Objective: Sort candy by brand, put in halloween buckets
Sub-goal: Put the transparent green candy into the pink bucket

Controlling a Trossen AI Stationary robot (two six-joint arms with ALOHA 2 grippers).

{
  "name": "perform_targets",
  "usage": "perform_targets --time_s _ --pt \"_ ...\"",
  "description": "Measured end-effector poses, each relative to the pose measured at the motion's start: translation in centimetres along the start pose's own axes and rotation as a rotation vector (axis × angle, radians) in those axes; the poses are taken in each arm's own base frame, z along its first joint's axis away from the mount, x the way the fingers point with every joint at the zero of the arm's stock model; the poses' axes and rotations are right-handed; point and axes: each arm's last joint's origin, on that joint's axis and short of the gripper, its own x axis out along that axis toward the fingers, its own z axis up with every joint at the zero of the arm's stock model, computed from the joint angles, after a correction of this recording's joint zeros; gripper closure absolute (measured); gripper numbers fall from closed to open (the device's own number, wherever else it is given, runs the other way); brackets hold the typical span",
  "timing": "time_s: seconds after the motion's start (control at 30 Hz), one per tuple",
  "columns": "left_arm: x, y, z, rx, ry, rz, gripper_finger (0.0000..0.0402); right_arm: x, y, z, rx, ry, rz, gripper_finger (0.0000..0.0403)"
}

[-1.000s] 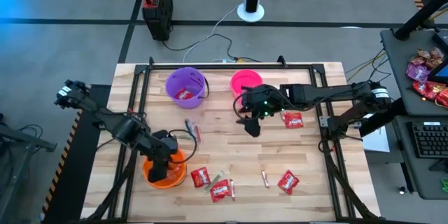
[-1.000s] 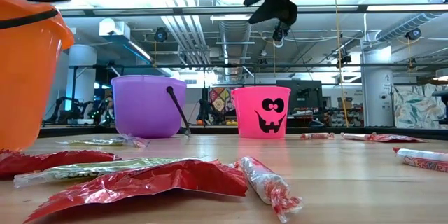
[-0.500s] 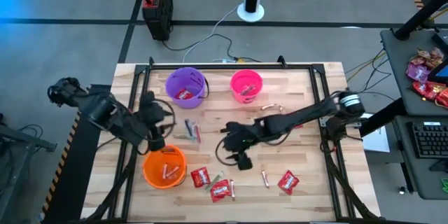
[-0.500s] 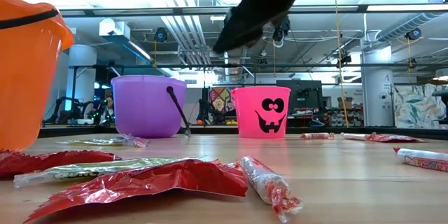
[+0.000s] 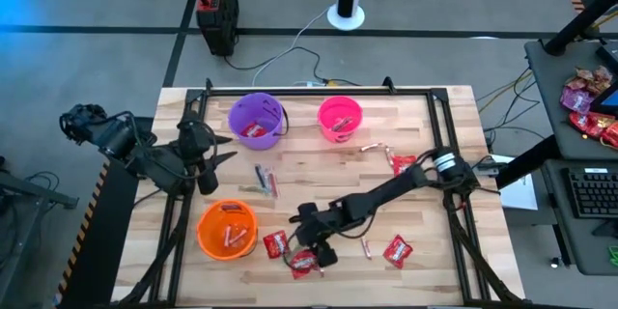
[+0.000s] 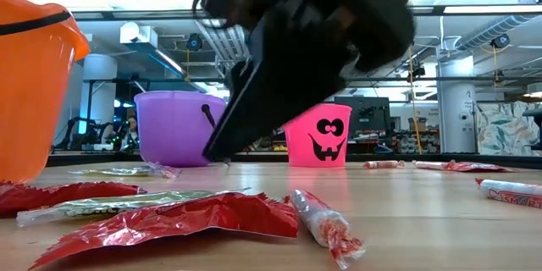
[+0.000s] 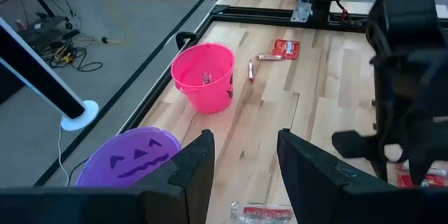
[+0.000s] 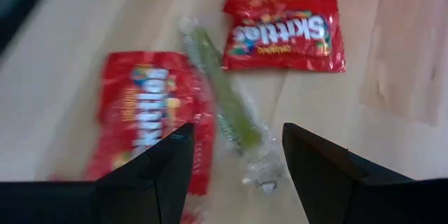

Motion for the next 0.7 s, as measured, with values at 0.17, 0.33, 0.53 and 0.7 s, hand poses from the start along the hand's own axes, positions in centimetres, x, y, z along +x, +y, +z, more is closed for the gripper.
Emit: perform_targets --time_s 0.17,0.33,0.53,0.7 --pt "0.7 -0.5 -0.5 0.02 0.015 0.006 0.0261 2.5 -0.8 -0.1 0.011 0.019 -0.008 0.0196" --pt "1.3 -1.2 -0.8 0.019 0.028 -0.005 0.0261 3.4 -1.5 -0.4 0.025 0.034 -0.009 0.0217" --pt "1.7 -1.8 -0.6 0.028 0.028 -0.008 0.0261 3.3 -2.3 -0.6 0.026 0.048 -0.019 0.0286" --pt "1.8 -1.9 -0.6 0.031 0.03 -0.007 0.0262 3.3 -2.5 -0.6 0.01 0.054 -0.024 0.0374"
